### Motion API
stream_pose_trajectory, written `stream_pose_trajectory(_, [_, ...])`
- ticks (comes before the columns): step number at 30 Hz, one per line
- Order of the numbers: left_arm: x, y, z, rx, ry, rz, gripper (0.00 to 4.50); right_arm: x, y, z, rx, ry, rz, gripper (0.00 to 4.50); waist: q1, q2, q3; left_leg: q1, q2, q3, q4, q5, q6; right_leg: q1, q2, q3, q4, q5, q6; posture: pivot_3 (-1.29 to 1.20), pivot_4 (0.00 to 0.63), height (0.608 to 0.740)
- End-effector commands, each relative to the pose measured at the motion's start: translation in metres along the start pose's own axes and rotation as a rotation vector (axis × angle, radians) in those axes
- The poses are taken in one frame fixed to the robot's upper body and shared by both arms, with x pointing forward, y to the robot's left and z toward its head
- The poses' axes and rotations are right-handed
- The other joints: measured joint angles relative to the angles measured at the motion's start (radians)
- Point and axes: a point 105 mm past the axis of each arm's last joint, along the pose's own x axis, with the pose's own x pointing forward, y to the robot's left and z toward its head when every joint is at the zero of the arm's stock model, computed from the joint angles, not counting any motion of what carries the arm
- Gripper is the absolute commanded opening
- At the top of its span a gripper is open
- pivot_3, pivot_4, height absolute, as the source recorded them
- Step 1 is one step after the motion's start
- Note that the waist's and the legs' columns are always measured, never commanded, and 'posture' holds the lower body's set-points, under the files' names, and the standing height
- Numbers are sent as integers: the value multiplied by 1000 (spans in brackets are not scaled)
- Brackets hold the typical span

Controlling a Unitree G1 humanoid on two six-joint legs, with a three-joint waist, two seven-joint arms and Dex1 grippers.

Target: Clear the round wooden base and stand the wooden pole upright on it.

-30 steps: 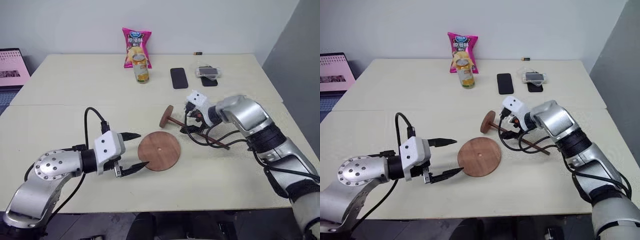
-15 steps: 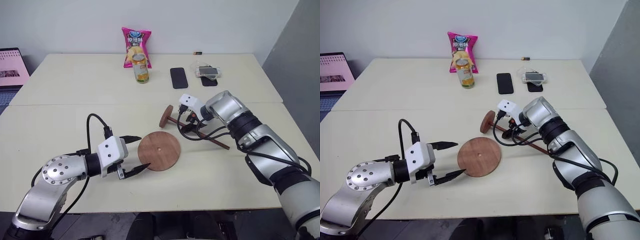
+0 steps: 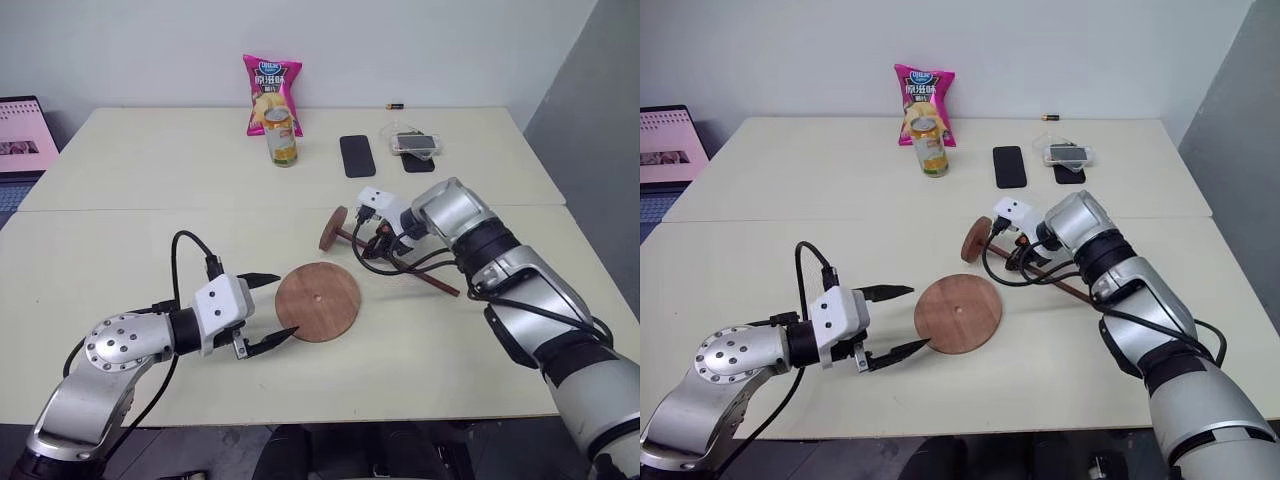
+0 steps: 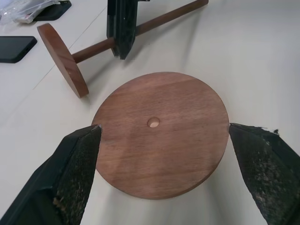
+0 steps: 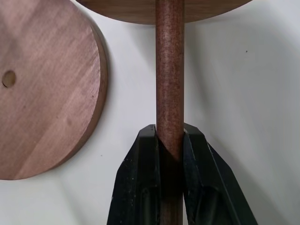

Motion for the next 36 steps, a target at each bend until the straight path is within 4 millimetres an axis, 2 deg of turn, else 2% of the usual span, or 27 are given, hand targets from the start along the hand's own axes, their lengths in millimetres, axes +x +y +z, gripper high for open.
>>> stream_pose_trajectory(1, [-15,11,0,-8,6,52,4500,-38,6,41,-51,-190,-3,244,0,0,0,-2,0,0,0,0,0,-2,0,0,0,0,0,0,150,740])
stream_pose_trajectory(5, [-29,14,-2,-52,12,89,4500,-72,28,64,-117,-420,42,244,2,0,0,-9,0,0,1,0,0,-9,0,0,1,1,-1,0,150,740])
stream_pose_trajectory(7, [-37,15,-2,-83,12,111,4500,-86,43,69,-164,-524,57,244,2,-1,-1,-10,1,0,0,0,0,-10,0,0,1,1,-1,0,150,740])
stream_pose_trajectory(9, [-44,14,-4,-100,37,120,4500,-98,61,76,-194,-700,94,243,2,-1,-1,-10,1,0,0,0,0,-10,0,0,1,1,-1,0,150,740])
stream_pose_trajectory(14, [-53,9,-1,-122,58,105,4500,-110,94,85,-209,-1134,98,243,0,-2,-1,-9,1,0,0,0,0,-10,0,0,2,1,-1,0,150,740])
stream_pose_trajectory(18, [-53,10,4,-121,48,89,4500,-106,109,90,-178,-1341,81,243,-1,-2,-1,-8,1,0,0,0,0,-10,1,1,3,1,-1,0,150,740])
stream_pose_trajectory(24, [-55,9,6,-125,41,63,4500,-86,131,85,-196,-1434,106,243,-7,-3,-2,-7,1,0,0,0,0,-10,1,1,4,1,-1,0,150,740])
stream_pose_trajectory(27, [-51,6,7,-117,27,48,4500,-65,137,74,-214,-1421,111,243,-9,-4,-2,-7,1,1,0,0,0,-10,1,1,4,1,-1,0,150,740])
stream_pose_trajectory(29, [-48,3,7,-116,27,30,4500,-56,138,68,-230,-1408,104,243,-10,-4,-3,-6,1,1,0,0,0,-9,2,1,4,1,-1,0,150,740])
stream_pose_trajectory(36, [-43,-4,-2,-138,60,-7,4500,-43,130,62,-245,-1414,33,243,-13,-5,-3,-6,1,1,0,0,0,-9,2,2,5,1,-1,0,150,740])
